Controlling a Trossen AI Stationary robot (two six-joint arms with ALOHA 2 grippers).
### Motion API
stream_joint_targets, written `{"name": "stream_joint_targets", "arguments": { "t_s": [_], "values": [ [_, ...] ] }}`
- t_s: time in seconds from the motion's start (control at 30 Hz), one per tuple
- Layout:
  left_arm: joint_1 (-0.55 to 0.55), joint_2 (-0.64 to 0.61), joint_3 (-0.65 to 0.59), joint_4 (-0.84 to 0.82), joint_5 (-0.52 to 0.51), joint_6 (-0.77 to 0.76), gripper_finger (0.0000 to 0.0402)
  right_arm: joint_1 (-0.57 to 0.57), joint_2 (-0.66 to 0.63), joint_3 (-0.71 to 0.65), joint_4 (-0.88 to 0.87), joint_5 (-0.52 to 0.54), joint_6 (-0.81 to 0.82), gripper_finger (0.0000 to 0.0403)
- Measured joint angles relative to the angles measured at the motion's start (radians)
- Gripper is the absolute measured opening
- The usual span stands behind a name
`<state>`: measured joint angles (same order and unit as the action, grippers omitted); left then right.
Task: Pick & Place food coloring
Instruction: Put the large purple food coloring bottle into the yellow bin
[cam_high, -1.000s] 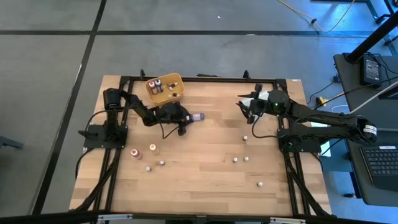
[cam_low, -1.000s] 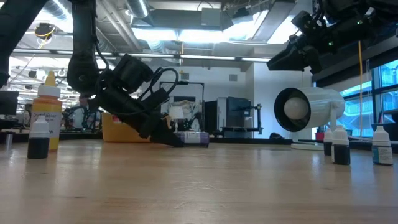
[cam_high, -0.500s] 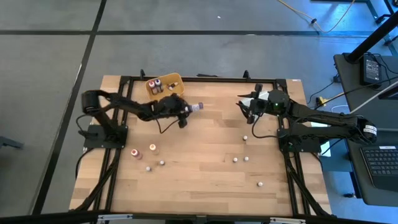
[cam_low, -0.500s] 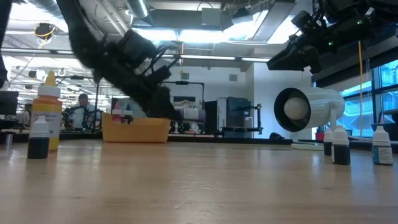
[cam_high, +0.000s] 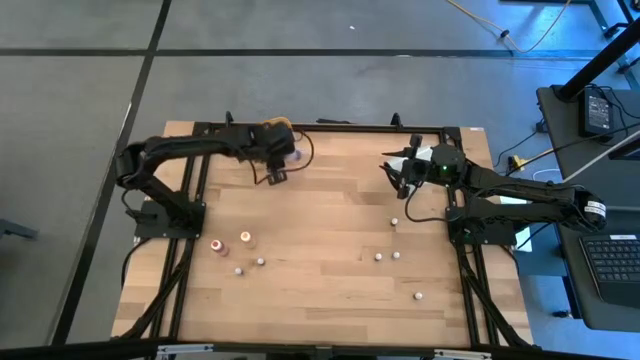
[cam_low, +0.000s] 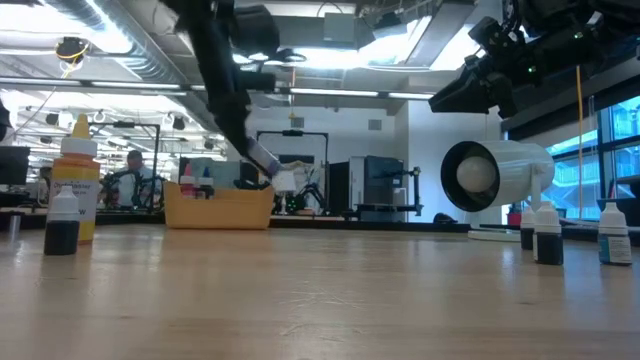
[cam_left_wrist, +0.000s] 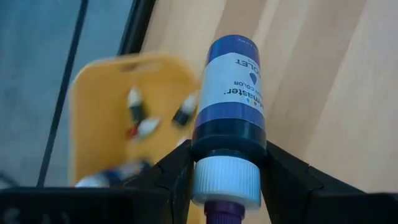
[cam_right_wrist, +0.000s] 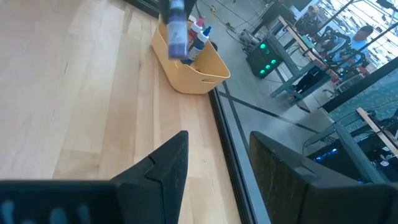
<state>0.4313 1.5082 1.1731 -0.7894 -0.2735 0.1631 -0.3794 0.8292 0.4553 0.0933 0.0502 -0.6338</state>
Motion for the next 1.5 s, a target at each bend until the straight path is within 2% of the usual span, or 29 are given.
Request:
{"name": "stream_joint_targets", "arguments": {
  "t_s": [0.13, 0.23, 0.4, 0.5, 0.7, 0.77, 0.9, 1.0, 1.13, 1.2, 1.33, 1.5],
  "values": [
    [0.046, 0.000, 0.135, -0.240, -0.093, -0.021, 0.0147, 0.000, 0.000, 0.000, 0.000, 0.000, 0.000, 0.0173],
    [0.101, 0.000, 0.191, -0.376, -0.079, -0.071, 0.0147, 0.000, 0.000, 0.000, 0.000, 0.000, 0.000, 0.0173],
    [0.192, 0.021, 0.200, -0.464, 0.002, -0.075, 0.0147, 0.000, 0.000, 0.000, 0.000, 0.000, -0.003, 0.0173],
    [0.235, 0.064, 0.199, -0.505, 0.007, -0.061, 0.0147, 0.000, 0.000, 0.000, 0.000, 0.000, -0.004, 0.0173],
    [0.270, 0.182, 0.212, -0.585, 0.004, 0.063, 0.0147, 0.000, 0.000, 0.000, 0.013, 0.000, -0.004, 0.0173],
    [0.272, 0.226, 0.231, -0.623, -0.011, 0.068, 0.0148, 0.000, 0.000, 0.000, 0.016, 0.000, -0.004, 0.0173],
    [0.271, 0.311, 0.292, -0.704, -0.105, 0.069, 0.0148, 0.000, 0.000, 0.000, 0.016, 0.000, -0.016, 0.0173],
    [0.271, 0.367, 0.336, -0.727, -0.156, 0.088, 0.0149, 0.000, 0.000, 0.000, 0.011, 0.000, -0.027, 0.0173],
    [0.266, 0.425, 0.362, -0.732, -0.173, 0.231, 0.0149, 0.000, 0.000, 0.000, -0.002, 0.000, -0.030, 0.0173],
    [0.258, 0.448, 0.362, -0.732, -0.218, 0.292, 0.0149, 0.000, 0.000, 0.000, -0.006, 0.001, -0.030, 0.0173],
    [0.243, 0.494, 0.362, -0.731, -0.312, 0.319, 0.0149, 0.000, 0.000, 0.000, -0.008, 0.000, -0.033, 0.0173],
    [0.237, 0.527, 0.361, -0.700, -0.273, 0.369, 0.0150, 0.000, 0.000, 0.000, -0.010, 0.000, -0.034, 0.0173]
  ]
}}
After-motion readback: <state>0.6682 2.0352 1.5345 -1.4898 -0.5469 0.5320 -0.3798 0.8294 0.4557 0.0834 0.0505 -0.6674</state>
